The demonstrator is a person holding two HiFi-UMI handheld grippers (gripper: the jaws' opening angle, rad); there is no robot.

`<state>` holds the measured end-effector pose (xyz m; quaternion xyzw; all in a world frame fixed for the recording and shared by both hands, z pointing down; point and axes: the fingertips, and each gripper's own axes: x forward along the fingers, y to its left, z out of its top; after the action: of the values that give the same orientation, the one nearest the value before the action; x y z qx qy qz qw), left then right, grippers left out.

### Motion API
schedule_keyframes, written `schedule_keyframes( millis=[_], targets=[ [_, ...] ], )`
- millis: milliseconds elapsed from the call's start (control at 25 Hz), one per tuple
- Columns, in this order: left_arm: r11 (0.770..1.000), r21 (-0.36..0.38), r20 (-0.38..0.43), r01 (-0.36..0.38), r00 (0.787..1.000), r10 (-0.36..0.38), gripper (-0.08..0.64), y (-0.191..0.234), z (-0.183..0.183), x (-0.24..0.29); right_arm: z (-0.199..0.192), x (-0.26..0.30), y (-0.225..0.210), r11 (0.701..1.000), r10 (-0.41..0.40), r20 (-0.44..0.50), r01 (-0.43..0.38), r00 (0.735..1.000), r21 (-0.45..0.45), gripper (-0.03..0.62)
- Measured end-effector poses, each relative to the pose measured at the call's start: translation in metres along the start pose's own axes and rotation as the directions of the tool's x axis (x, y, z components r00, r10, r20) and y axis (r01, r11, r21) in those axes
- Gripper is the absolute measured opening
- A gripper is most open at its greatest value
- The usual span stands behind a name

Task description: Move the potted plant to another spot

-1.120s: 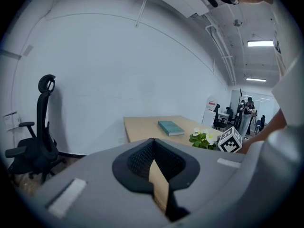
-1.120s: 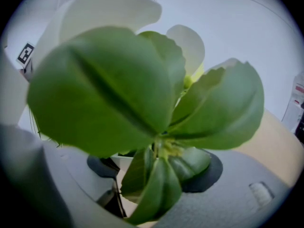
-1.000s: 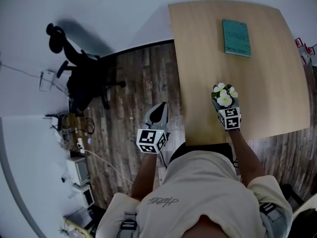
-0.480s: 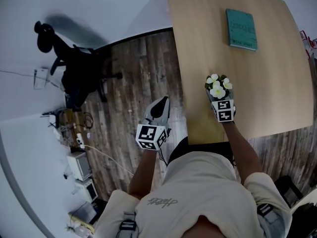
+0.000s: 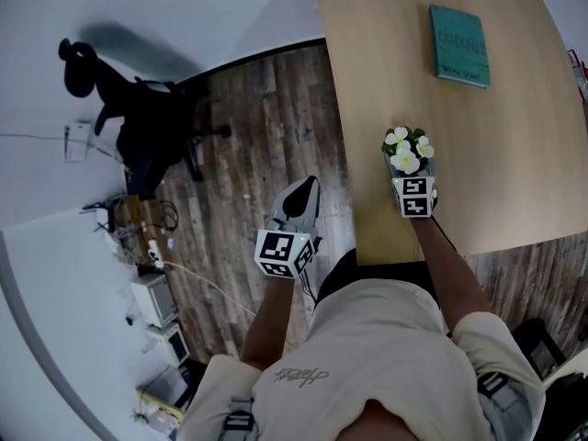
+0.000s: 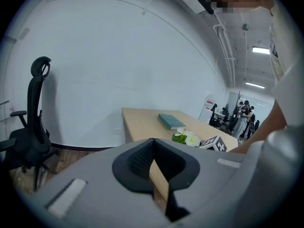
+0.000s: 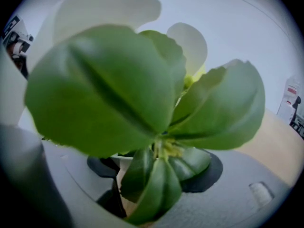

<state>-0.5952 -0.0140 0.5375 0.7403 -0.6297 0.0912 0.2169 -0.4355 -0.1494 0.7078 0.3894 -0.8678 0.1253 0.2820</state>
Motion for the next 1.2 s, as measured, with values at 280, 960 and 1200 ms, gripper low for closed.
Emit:
schedule_keyframes(
  millis=[280,960,1200],
  targets=[
    [1.000,-0.014,-0.005,-0.027,1.000,0.027,0.015,0.007,-0.007,-0.002,-0.014,0.003,0.000,1.000,0.013,-0.050,-0.013,0.999,-0.013,0.376],
    [1.000,0.017,0.002,0.000,1.000,0.000,0.015,-0.021,0.004,0.007,-0.039,-0.033,-0.005,0.998,0.062,-0.072,-0.063,0.995,-0.009,0.376],
    [1.000,0.025,0.015,0.004,1.000,-0.004,0.015,-0.041,0.011,0.017,-0.048,-0.062,-0.008,0.991,0.125,-0.069,-0.127,0.990,-0.029,0.374]
  ],
)
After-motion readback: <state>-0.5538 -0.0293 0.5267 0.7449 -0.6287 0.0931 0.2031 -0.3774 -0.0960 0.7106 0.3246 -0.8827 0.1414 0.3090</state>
